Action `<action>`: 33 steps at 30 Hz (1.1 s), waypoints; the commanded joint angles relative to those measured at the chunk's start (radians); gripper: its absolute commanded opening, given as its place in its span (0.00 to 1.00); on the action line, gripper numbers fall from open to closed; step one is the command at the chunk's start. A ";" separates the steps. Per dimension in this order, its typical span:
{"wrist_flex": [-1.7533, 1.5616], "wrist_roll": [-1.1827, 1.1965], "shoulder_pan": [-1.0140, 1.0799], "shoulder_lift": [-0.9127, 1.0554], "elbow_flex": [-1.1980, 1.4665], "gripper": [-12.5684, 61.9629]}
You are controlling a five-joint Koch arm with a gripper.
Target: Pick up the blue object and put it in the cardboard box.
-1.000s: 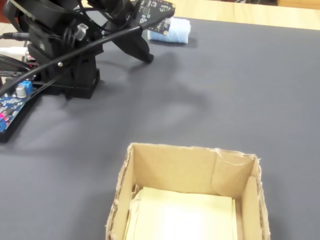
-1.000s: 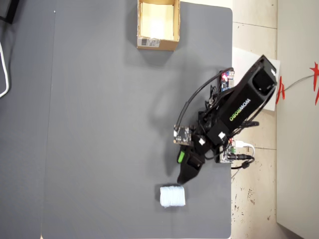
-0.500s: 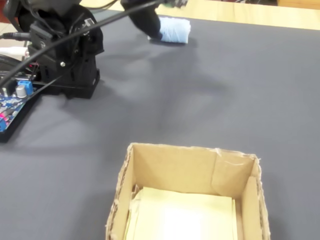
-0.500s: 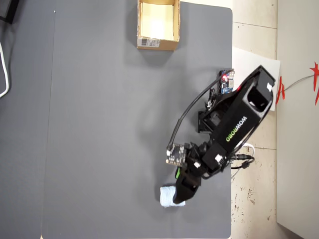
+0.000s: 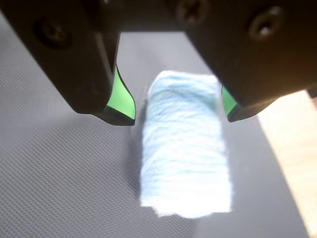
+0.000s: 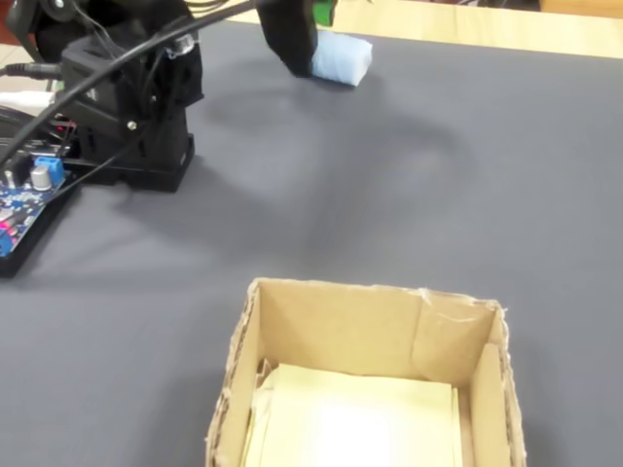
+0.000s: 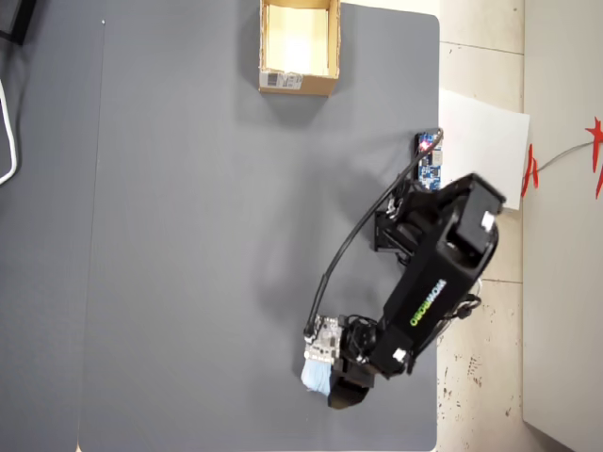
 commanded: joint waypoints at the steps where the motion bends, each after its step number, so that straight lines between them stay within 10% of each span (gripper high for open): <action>1: -0.031 0.075 -0.035 -0.008 -0.089 0.61; 14: -0.041 0.000 -0.003 0.000 -0.040 0.23; 33: -0.468 -0.233 0.426 0.528 0.293 0.23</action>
